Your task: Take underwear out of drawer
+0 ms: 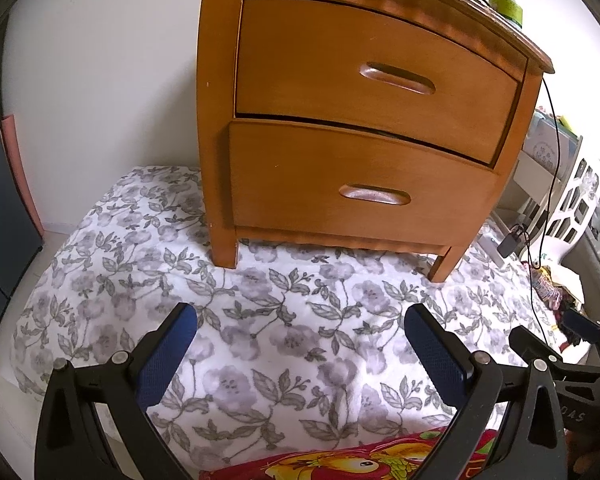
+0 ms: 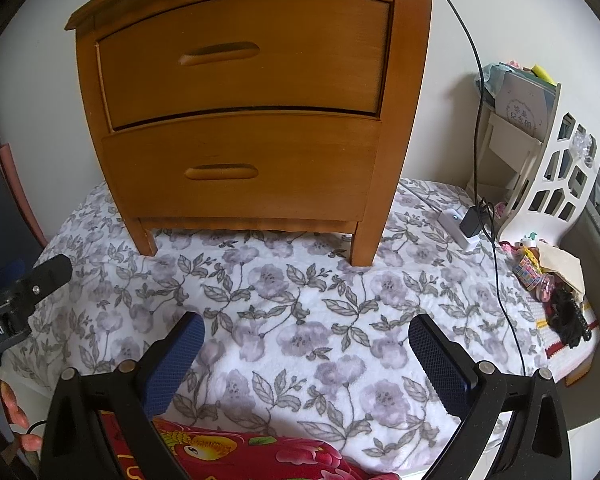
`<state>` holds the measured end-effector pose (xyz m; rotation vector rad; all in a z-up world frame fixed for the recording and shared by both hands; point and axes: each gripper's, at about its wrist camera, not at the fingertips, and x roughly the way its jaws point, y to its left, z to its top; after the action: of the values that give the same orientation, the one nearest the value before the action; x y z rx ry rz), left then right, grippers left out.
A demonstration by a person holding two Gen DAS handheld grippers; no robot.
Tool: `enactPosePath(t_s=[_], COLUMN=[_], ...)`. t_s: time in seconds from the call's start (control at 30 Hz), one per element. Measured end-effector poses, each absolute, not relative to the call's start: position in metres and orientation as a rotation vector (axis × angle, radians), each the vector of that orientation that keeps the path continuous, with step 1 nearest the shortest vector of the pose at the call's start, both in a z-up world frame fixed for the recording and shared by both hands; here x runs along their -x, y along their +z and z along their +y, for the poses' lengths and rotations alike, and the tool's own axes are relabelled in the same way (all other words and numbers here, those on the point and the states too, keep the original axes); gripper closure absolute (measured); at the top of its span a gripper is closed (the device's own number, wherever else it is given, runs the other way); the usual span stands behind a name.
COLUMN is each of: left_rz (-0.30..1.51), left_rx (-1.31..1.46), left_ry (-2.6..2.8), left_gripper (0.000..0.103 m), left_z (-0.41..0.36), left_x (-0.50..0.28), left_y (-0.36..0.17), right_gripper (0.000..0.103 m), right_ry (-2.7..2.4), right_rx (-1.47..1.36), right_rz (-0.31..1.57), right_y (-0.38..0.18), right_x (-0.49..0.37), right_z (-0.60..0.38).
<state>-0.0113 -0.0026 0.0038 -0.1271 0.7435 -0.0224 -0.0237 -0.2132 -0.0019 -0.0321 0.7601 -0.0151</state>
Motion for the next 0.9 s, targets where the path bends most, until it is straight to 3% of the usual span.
enactPosePath(t_s=[0.9], left_rz=[0.81], left_rx=[0.01], left_ry=[-0.067], left_gripper=[0.0], left_z=[-0.018], left_x=[-0.022], left_y=[0.007], right_gripper=[0.0], right_ry=[-0.005], right_rx=[0.043], right_rz=[0.803], right_y=[-0.011], right_x=[0.016], right_z=[-0.211])
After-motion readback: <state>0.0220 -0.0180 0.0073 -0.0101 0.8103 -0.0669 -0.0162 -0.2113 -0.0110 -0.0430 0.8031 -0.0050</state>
